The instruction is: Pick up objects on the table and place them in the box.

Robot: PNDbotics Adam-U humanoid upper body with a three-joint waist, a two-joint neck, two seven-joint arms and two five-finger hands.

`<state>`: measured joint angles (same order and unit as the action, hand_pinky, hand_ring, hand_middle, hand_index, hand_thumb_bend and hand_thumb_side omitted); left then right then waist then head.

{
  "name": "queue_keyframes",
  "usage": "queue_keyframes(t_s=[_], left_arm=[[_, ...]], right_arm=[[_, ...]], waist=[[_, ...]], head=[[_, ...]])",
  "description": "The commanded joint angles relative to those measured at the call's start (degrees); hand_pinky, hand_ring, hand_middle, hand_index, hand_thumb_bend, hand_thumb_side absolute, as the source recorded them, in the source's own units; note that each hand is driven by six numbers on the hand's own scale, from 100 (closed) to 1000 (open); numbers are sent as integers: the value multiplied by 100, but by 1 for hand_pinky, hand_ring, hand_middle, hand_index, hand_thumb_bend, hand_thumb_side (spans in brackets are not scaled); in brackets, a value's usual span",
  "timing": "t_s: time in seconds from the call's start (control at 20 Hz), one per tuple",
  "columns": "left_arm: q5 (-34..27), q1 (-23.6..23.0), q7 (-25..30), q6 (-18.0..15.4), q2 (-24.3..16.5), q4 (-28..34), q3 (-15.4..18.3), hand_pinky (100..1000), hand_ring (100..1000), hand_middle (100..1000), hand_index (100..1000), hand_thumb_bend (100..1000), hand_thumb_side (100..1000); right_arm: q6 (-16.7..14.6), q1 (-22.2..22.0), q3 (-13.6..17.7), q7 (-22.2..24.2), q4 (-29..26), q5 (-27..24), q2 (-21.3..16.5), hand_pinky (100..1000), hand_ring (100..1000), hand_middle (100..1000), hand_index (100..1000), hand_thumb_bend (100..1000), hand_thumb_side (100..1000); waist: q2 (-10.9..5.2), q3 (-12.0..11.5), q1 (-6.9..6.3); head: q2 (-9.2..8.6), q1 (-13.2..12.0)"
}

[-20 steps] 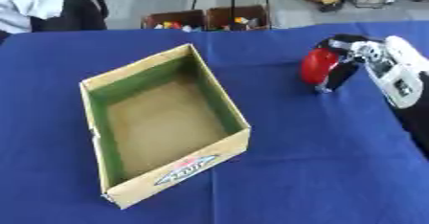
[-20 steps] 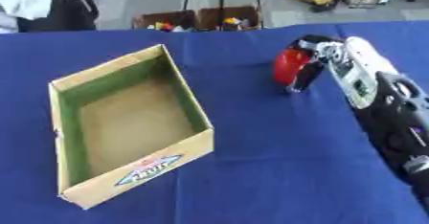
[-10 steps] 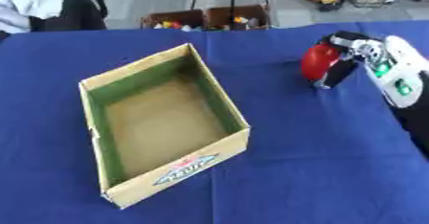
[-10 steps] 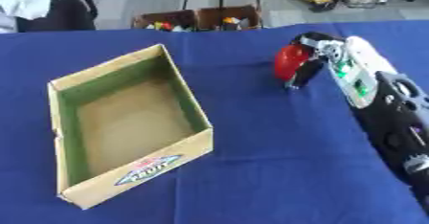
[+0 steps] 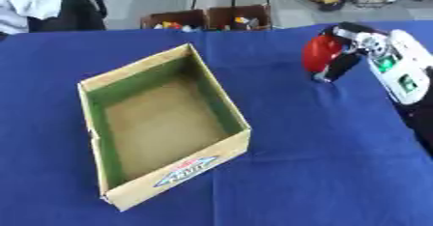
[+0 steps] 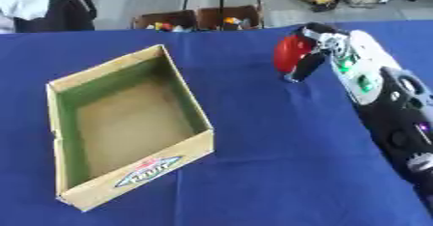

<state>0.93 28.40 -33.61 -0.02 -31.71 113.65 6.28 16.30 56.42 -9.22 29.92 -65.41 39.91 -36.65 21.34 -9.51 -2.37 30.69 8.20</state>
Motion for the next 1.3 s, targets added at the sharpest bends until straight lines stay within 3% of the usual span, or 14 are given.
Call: queue_keyframes(t_s=[0.05, 0.8, 1.0, 1.3], left_arm=[[-18, 56, -12, -4, -143, 94, 75, 628, 794, 783, 824, 100, 770], [-41, 46, 5, -13, -157, 94, 64, 629, 793, 783, 823, 100, 771], [-61, 49, 17, -16, -155, 94, 55, 629, 793, 783, 823, 100, 771], [-79, 69, 43, -37, -144, 94, 40, 628, 793, 783, 823, 100, 771]], right_arm=[[2, 124, 24, -49, -452, -123, -256, 474, 594, 613, 693, 222, 100], [138, 173, -352, 370, -2513, -267, -388, 465, 589, 602, 680, 137, 100], [188, 315, -488, 562, -2783, -257, -226, 468, 592, 605, 679, 126, 100], [195, 599, -665, 725, -2768, -214, 241, 468, 592, 602, 674, 125, 100]], waist=[[-204, 9, 66], [-419, 52, 116], [-484, 18, 140], [-517, -62, 155]], head=[[14, -11], [40, -49], [45, -24], [49, 54]])
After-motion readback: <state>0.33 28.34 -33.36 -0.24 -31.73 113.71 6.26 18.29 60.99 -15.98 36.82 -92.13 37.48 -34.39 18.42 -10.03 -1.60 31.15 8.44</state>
